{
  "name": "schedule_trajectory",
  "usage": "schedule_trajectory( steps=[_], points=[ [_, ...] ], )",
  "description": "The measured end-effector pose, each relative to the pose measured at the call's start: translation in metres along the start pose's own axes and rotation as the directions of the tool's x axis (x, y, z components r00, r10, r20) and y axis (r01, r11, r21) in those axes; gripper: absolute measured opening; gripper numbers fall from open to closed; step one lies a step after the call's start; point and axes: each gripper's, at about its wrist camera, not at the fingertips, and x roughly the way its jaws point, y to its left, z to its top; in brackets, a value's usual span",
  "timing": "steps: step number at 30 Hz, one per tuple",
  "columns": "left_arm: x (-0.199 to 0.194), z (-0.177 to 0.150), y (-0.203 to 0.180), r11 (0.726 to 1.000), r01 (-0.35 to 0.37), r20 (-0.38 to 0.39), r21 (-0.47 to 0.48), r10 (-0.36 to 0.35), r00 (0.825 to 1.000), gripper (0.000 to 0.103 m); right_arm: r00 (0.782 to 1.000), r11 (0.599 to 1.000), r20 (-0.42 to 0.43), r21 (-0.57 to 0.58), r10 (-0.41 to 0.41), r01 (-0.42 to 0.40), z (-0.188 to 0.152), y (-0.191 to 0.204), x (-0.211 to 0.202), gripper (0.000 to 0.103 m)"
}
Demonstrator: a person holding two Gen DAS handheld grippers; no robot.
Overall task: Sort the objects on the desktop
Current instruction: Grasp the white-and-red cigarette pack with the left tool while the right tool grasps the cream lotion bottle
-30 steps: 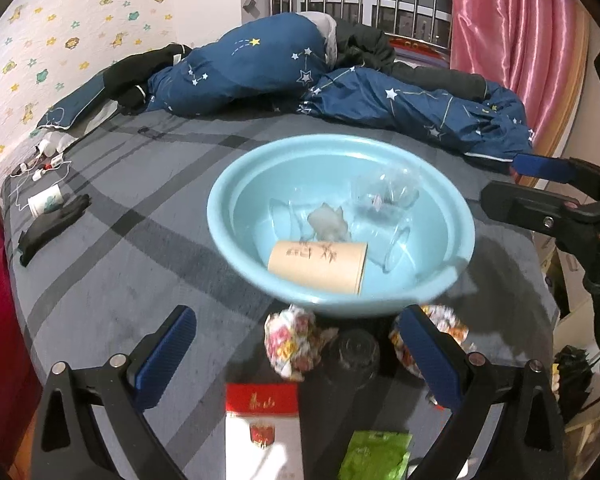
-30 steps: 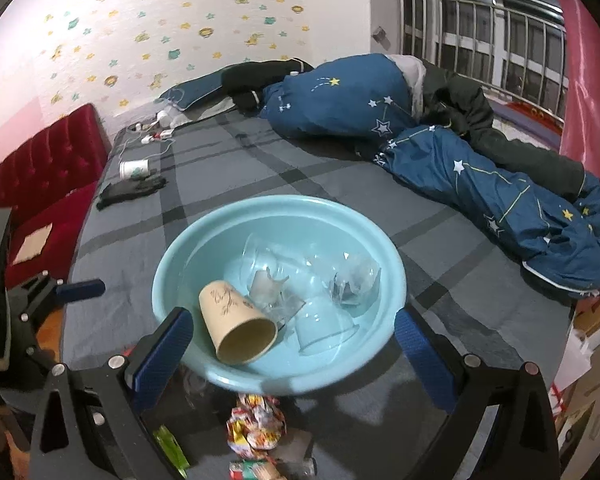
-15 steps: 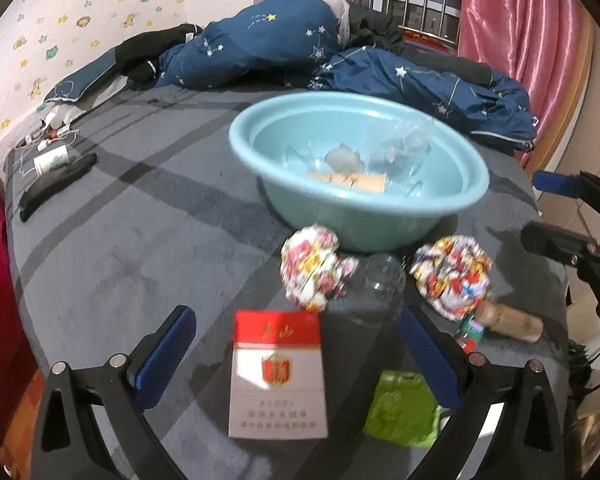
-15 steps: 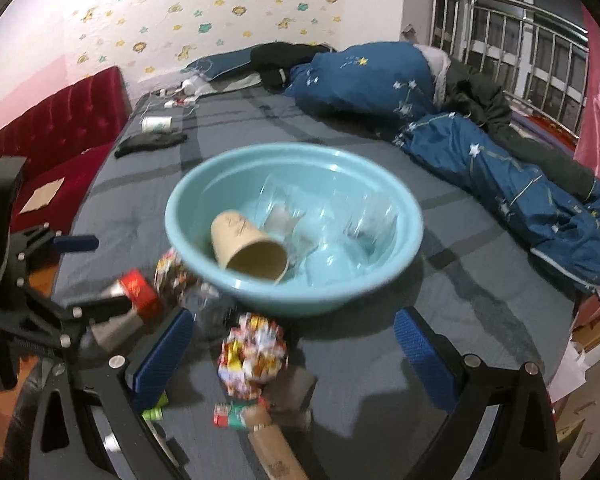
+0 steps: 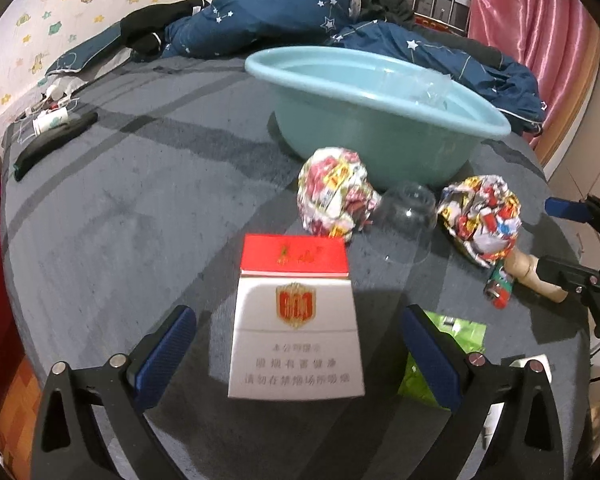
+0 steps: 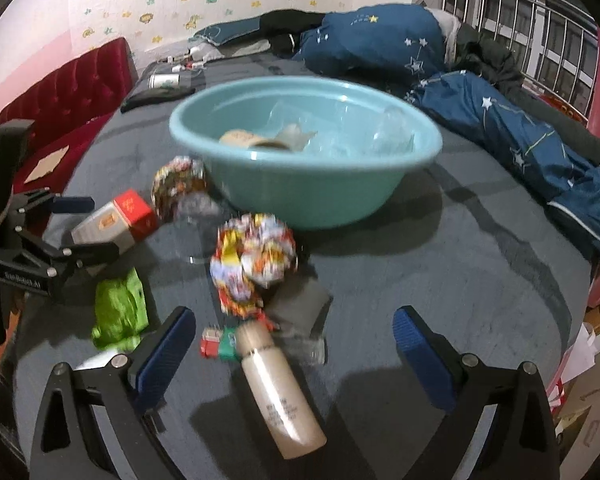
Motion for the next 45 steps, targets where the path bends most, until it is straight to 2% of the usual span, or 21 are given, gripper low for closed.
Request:
schedule_trajectory(
  steps=[6,13,23,30,31,32,33,34,45],
  points=[
    [0.006,-0.009,0.007,0.999,-0.005,0.013,-0.033,0.006,1.0,0.103,0.999,0.999,-0.032,0.039,0.012,-0.01,-0.014,-0.007,0.012,0.096],
    [0.012,-0.016,0.004,1.0,-0.018,0.014,-0.022,0.018,1.0,0.103,0.999,0.999,-0.035,0.04,0.022,-0.021,-0.028,-0.008,0.021,0.096],
    [0.017,-0.013,0.005,0.999,-0.034,-0.005,-0.01,0.034,0.999,0.103,0.998,0.999,-0.043,0.035,0.033,-0.032,-0.03,-0.006,0.026,0.093],
    [0.015,-0.012,0.005,0.999,-0.048,0.011,-0.007,0.048,0.999,0.102,0.996,0.999,-0.077,0.013,0.049,-0.048,-0.031,-0.001,0.026,0.069],
    [0.014,-0.012,0.005,0.999,-0.043,0.014,-0.009,0.043,0.999,0.097,0.995,0.999,-0.084,0.006,0.051,-0.05,-0.032,0.0,0.025,0.065],
    [0.013,-0.011,0.006,0.999,-0.031,0.017,-0.011,0.031,0.999,0.081,0.995,0.999,-0.086,0.003,0.054,-0.054,-0.032,0.001,0.025,0.054],
    [0.012,-0.011,0.007,1.0,-0.024,0.023,-0.014,0.024,0.999,0.069,0.995,0.999,-0.085,-0.002,0.05,-0.05,-0.033,0.002,0.023,0.039],
    [0.011,-0.01,0.008,0.999,-0.028,0.026,-0.015,0.028,0.999,0.062,0.996,0.999,-0.078,-0.002,0.053,-0.053,-0.033,0.002,0.02,0.026],
    [-0.008,-0.011,-0.006,1.0,-0.018,0.052,0.007,0.018,0.999,0.062,0.998,0.999,-0.051,0.036,0.031,-0.029,-0.039,0.0,-0.003,0.026]
  ],
)
